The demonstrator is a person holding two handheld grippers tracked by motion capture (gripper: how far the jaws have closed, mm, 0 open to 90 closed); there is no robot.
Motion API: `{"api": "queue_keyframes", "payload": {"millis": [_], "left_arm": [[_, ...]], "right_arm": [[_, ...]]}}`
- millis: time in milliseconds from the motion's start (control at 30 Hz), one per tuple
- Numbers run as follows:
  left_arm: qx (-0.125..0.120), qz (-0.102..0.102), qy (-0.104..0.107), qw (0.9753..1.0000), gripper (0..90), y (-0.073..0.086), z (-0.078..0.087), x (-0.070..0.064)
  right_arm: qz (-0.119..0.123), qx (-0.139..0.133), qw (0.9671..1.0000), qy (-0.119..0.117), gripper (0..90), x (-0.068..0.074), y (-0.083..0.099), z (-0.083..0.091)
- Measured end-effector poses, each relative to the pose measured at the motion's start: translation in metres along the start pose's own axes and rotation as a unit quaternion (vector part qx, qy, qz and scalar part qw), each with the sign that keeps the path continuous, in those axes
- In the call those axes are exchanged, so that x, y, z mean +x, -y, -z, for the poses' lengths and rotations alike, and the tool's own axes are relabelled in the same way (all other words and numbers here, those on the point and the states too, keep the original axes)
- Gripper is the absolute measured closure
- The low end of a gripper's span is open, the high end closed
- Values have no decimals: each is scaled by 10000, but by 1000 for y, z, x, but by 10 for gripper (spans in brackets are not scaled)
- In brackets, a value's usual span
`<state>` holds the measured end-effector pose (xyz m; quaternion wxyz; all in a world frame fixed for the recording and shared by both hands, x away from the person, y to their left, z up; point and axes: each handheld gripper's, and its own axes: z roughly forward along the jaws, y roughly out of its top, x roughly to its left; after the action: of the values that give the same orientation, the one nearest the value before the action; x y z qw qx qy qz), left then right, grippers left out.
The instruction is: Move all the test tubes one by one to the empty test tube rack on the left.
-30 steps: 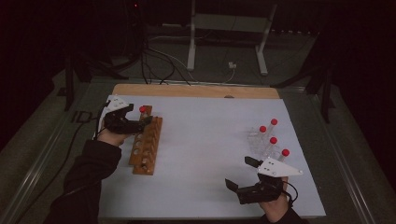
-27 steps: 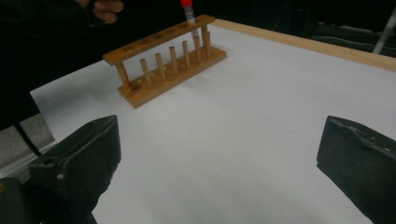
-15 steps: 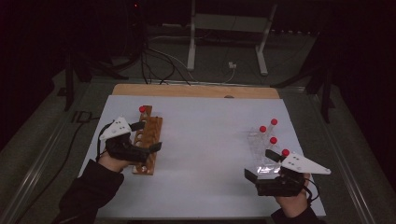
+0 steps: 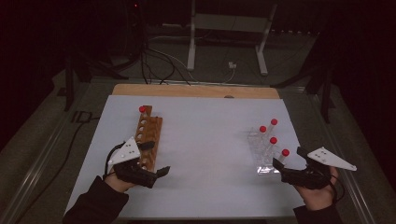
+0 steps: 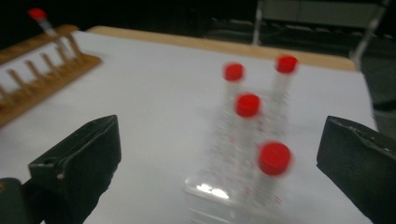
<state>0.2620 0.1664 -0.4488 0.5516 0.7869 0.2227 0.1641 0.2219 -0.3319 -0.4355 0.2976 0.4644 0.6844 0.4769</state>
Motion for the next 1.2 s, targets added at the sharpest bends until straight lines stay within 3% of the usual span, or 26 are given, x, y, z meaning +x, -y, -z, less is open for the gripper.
{"api": "queue_keyframes", "payload": {"millis": [133, 333, 533, 800, 1067, 1200], "left_arm": [[70, -52, 81, 9999, 17, 2, -3, -3], [236, -60, 212, 9995, 17, 7, -9, -8], [364, -143, 260, 9989, 17, 10, -12, -11], [402, -113, 276, 9987, 17, 13, -15, -11], [346, -71, 271, 9990, 17, 12, -13, -10], [378, -59, 256, 9989, 17, 13, -14, -9]], "right_arm": [[-164, 254, 9994, 196, 0, -14, 12, -5], [-222, 549, 9976, 365, 1, -21, 22, -16], [-244, 637, 9972, 303, 213, -25, 30, -22], [-127, 758, 9962, 417, 528, -25, 33, -31], [-3, 977, 9936, 566, 728, -24, 35, -36], [28, 1008, 9930, 614, 744, -24, 33, -36]]}}
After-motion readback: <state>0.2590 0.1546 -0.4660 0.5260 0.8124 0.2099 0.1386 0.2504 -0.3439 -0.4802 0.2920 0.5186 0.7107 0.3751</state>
